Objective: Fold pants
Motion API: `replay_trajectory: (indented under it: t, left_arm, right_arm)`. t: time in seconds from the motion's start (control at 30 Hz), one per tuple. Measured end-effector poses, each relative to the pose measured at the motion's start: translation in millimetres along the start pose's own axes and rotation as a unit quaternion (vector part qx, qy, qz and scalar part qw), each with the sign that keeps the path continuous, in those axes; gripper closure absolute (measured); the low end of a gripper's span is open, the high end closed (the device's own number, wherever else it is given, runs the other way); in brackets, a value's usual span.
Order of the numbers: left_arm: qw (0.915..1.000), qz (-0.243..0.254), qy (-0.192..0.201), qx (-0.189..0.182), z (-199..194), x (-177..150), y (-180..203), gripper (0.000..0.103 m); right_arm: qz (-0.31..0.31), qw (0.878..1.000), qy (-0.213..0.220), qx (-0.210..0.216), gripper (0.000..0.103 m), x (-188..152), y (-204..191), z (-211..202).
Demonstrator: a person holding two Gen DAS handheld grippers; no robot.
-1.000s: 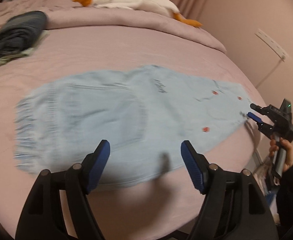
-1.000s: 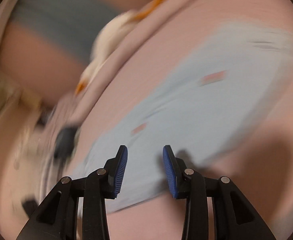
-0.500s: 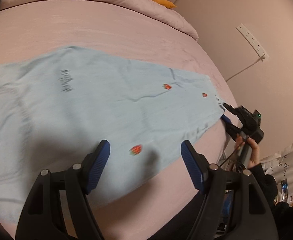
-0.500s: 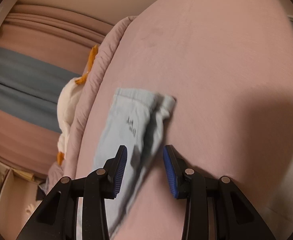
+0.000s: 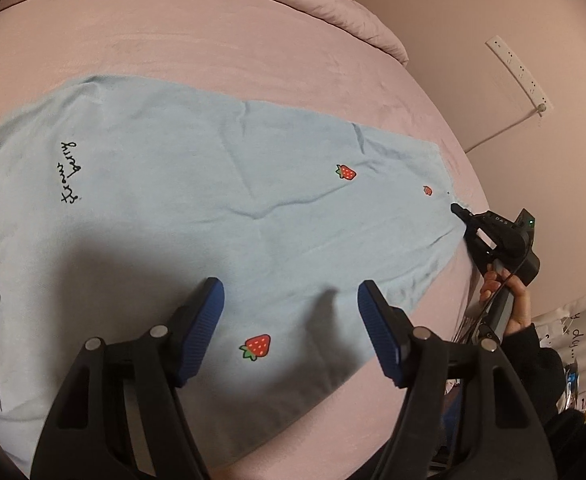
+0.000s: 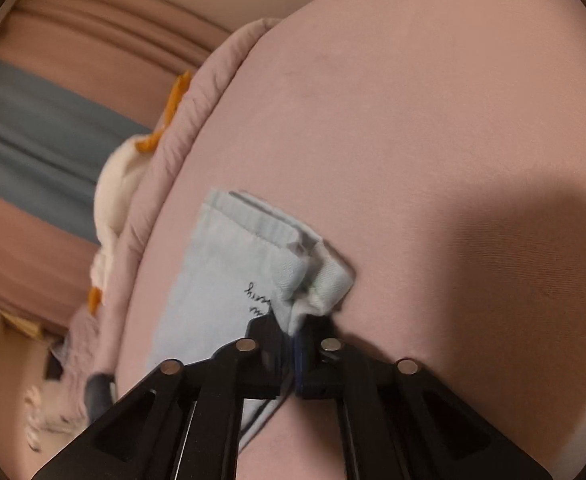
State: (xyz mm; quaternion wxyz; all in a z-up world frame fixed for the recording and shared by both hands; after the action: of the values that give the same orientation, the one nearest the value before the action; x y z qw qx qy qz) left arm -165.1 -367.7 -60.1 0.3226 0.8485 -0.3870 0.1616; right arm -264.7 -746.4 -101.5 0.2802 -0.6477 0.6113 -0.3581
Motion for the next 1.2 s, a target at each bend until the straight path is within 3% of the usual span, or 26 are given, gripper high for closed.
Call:
replay_trajectory:
  t: [0.13, 0.23, 0.33, 0.37, 0.47, 0.57, 0.7, 0.8, 0.87, 0.9, 0.93, 0.97, 1.0, 1.1, 1.2]
  left_arm:
    - [0.9989, -0.037, 0.014, -0.023, -10, 3, -1, 0.032]
    - [0.9950, -0.070, 0.042, -0.058, -25, 7, -1, 0.031]
    - [0.9866, -0.110, 0.068, -0.099, -40, 11, 0, 0.030]
    - [0.9840, -0.119, 0.077, -0.108, -45, 13, 0, 0.030]
    - [0.9719, -0.154, 0.099, -0.148, -54, 18, 5, 0.023]
    - [0.9566, -0.188, 0.109, -0.194, -52, 20, 8, 0.021]
    - [0.9459, -0.210, 0.095, -0.228, -37, 24, 10, 0.018]
    - [0.9341, -0.244, 0.085, -0.246, -22, 20, 3, 0.019]
    - [0.9278, -0.261, 0.091, -0.251, -18, 19, -2, 0.026]
    - [0.9267, -0.264, 0.098, -0.249, -19, 20, -5, 0.030]
    - [0.9288, -0.261, 0.102, -0.242, -22, 21, -7, 0.043]
    - [0.9325, -0.254, 0.108, -0.234, -24, 24, -10, 0.065]
    - [0.9359, -0.243, 0.114, -0.228, -29, 26, -12, 0.073]
    - [0.9465, -0.213, 0.141, -0.198, -49, 28, -17, 0.079]
    - [0.9555, -0.183, 0.165, -0.162, -66, 28, -24, 0.080]
  right_arm:
    - [-0.042, 0.998, 0.015, -0.036, 0.100, -5, -19, -8]
    - [-0.161, 0.985, 0.051, -0.033, 0.100, -20, -76, -27]
    - [-0.286, 0.955, 0.068, -0.045, 0.100, -53, -130, -34]
    - [-0.344, 0.935, 0.072, -0.048, 0.100, -75, -153, -34]
    - [-0.442, 0.894, 0.064, -0.032, 0.100, -134, -191, -27]
    - [-0.511, 0.859, 0.034, 0.002, 0.100, -207, -209, -14]
    - [-0.580, 0.815, -0.005, 0.019, 0.100, -286, -200, 6]
    - [-0.606, 0.794, -0.047, 0.010, 0.100, -327, -179, 28]
    - [-0.610, 0.791, -0.057, 0.002, 0.100, -338, -171, 32]
    - [-0.608, 0.792, -0.060, 0.004, 0.100, -342, -170, 32]
    - [-0.609, 0.791, -0.057, 0.006, 0.100, -344, -172, 32]
    - [-0.614, 0.788, -0.052, 0.009, 0.100, -346, -175, 31]
    - [-0.620, 0.783, -0.048, 0.011, 0.100, -349, -179, 31]
    - [-0.641, 0.766, -0.040, 0.013, 0.100, -356, -185, 30]
    - [-0.651, 0.758, -0.040, 0.030, 0.100, -368, -194, 27]
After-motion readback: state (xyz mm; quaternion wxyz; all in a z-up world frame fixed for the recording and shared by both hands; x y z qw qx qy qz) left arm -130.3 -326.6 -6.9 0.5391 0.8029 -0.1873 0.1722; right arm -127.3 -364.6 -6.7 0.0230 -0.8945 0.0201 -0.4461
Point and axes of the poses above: each gripper's, at about its wrist camera, not at the fingertips, and z roughly the way its jaws point, y to its right, x to its top, the point moved 10 cm from there along z, roughly the way its jaws point, and after that the axes turned 13 degrees about z, right-handed, at the moved point
